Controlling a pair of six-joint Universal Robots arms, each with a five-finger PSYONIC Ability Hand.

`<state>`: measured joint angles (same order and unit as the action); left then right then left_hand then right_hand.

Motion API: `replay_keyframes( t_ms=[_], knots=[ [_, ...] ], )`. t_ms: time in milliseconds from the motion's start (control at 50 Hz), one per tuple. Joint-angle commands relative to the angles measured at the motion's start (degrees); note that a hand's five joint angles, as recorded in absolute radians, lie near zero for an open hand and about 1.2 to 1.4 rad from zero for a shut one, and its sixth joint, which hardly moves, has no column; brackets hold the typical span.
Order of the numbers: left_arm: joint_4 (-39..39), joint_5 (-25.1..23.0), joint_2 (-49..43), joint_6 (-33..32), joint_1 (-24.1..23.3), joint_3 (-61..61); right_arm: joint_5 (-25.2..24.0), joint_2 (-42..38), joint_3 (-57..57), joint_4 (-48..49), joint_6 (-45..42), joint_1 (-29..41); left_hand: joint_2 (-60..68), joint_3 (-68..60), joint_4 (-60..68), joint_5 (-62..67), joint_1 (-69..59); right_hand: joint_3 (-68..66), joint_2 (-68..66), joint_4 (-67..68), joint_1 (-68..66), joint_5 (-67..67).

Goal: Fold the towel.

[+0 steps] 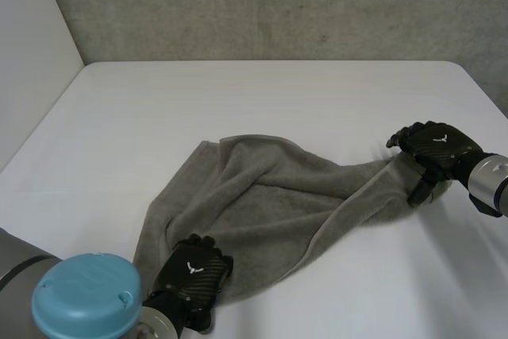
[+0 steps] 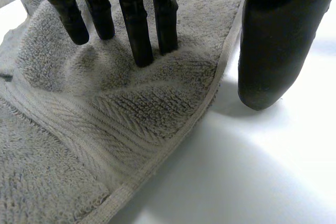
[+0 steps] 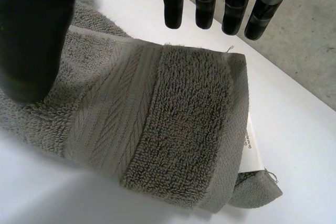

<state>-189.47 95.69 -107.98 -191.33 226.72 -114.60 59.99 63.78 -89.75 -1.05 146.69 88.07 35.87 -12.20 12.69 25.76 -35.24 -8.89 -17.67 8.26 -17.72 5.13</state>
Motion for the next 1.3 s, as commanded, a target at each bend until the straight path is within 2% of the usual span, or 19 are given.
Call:
replay_keyframes(
  t_ms=[20,40,80,100,120,360,720,740,760,780,900,1080,1300],
  knots=[
    [-0.28,1.17,-1.09,-0.01,-0.05,0.08,-0.05,0.02,-0.08,-0.01,0.00,0.08,7.78,2.20,-2.69,7.89,-8.41,-1.11,2.88,1.74,2.92,-0.33],
    [-0.28,1.17,-1.10,-0.01,-0.05,0.08,-0.05,0.02,-0.08,-0.01,0.00,0.08,7.82,2.20,-2.69,7.93,-8.45,-1.11,2.88,1.74,2.92,-0.33],
    [-0.37,1.25,-1.01,-0.01,-0.05,0.26,-0.05,0.02,-0.08,-0.01,-0.09,0.08,28.72,2.20,-2.69,28.83,-29.35,-1.11,2.88,1.74,2.92,-0.33],
    [-0.37,1.26,-1.01,-0.01,-0.05,0.26,-0.05,0.02,-0.17,-0.01,0.00,0.08,28.85,2.20,-2.69,28.95,-29.47,-1.11,2.88,1.74,2.92,-0.33],
    [-0.54,1.26,-0.66,-0.01,-0.05,0.35,-0.05,0.02,-0.17,-0.01,0.00,0.08,43.84,2.20,-2.69,43.94,-44.46,-1.11,2.88,1.74,2.92,-0.33],
    [-2.13,1.25,6.46,0.17,0.56,1.40,-0.05,0.20,0.01,-0.01,0.00,-0.09,44.13,2.20,-2.69,44.24,-44.76,-1.11,2.88,1.74,2.92,-0.33],
    [-2.13,1.34,6.38,0.17,1.53,0.96,-0.05,1.78,-0.34,-0.01,0.09,-0.01,44.13,2.20,-2.69,44.24,-44.76,-1.11,3.05,1.74,3.09,-0.50],
    [-2.04,1.26,6.38,0.17,1.44,0.70,-0.05,1.78,-0.34,-0.01,0.09,-0.09,31.00,2.20,-2.69,31.11,-31.63,-1.11,3.05,1.74,3.09,-0.50],
    [-2.04,1.26,6.38,0.17,1.44,0.70,-0.05,1.78,-0.34,-0.10,0.09,-0.01,30.87,2.20,-2.69,30.98,-31.50,-1.11,3.05,1.74,3.09,-0.50],
    [-1.95,1.26,6.38,0.08,1.18,0.44,-0.05,1.78,-0.34,-0.10,0.09,-0.01,0.89,2.20,-2.69,1.00,-1.52,-1.11,3.05,1.74,3.09,-0.50],
    [-1.69,0.90,6.38,-0.09,0.56,-0.45,-0.05,1.69,-0.43,-0.10,0.00,-0.01,-11.67,2.20,-2.69,-11.57,11.05,-1.11,3.22,1.74,3.26,-0.67],
    [-2.39,-0.41,4.62,0.78,0.04,1.31,-0.05,1.69,-0.69,-0.10,0.00,0.08,-10.85,2.20,-2.69,-10.74,10.22,-1.11,3.22,1.74,3.26,-0.67],
    [-2.13,-1.03,-3.46,8.69,-2.51,5.17,-0.14,1.52,-0.69,-0.10,-0.09,0.08,-3.11,2.20,-2.69,-3.00,2.48,-1.11,3.22,1.74,3.26,-0.67]
  ],
)
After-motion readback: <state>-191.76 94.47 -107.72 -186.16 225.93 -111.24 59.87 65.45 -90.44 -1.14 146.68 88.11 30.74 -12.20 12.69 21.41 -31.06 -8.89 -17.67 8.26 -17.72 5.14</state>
